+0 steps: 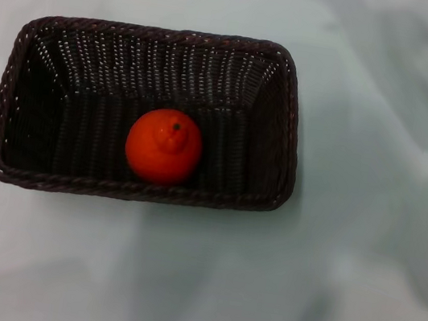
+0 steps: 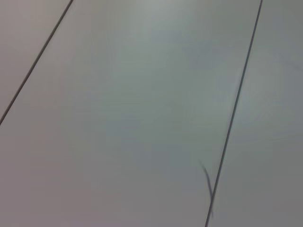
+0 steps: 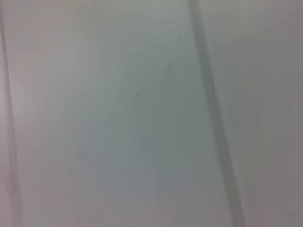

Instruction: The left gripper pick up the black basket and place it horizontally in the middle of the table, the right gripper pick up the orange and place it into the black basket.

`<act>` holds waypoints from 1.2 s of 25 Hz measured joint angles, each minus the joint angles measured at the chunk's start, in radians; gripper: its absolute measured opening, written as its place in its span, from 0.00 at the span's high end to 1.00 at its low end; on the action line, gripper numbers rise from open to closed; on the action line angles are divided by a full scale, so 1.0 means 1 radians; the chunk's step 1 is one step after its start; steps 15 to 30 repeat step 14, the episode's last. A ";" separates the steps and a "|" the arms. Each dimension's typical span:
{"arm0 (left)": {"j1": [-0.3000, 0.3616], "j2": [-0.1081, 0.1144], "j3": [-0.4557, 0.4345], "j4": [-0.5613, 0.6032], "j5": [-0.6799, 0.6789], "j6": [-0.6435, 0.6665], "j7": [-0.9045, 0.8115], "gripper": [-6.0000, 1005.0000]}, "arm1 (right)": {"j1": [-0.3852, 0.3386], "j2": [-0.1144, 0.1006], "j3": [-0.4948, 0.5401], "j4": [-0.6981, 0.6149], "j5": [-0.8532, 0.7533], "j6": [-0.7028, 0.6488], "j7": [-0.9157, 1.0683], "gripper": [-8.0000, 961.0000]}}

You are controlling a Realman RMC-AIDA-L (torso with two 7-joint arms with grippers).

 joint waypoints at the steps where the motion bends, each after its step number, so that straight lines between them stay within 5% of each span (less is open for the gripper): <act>1: 0.002 -0.001 0.000 0.014 0.000 -0.005 0.016 0.16 | 0.024 0.000 0.032 0.088 0.057 0.083 -0.054 0.09; 4: 0.004 -0.002 0.001 0.063 0.003 -0.031 0.077 0.16 | 0.112 -0.002 0.193 0.345 0.118 0.296 -0.188 0.11; 7: 0.005 -0.002 0.002 0.088 0.006 -0.042 0.107 0.16 | 0.153 -0.009 0.287 0.458 0.106 0.365 -0.282 0.11; 14: -0.005 -0.005 0.011 0.176 0.008 -0.042 0.208 0.16 | 0.142 -0.036 0.295 0.475 0.081 0.427 -0.283 0.11; 30: -0.005 -0.005 0.011 0.176 0.008 -0.042 0.208 0.16 | 0.142 -0.036 0.295 0.475 0.081 0.427 -0.283 0.11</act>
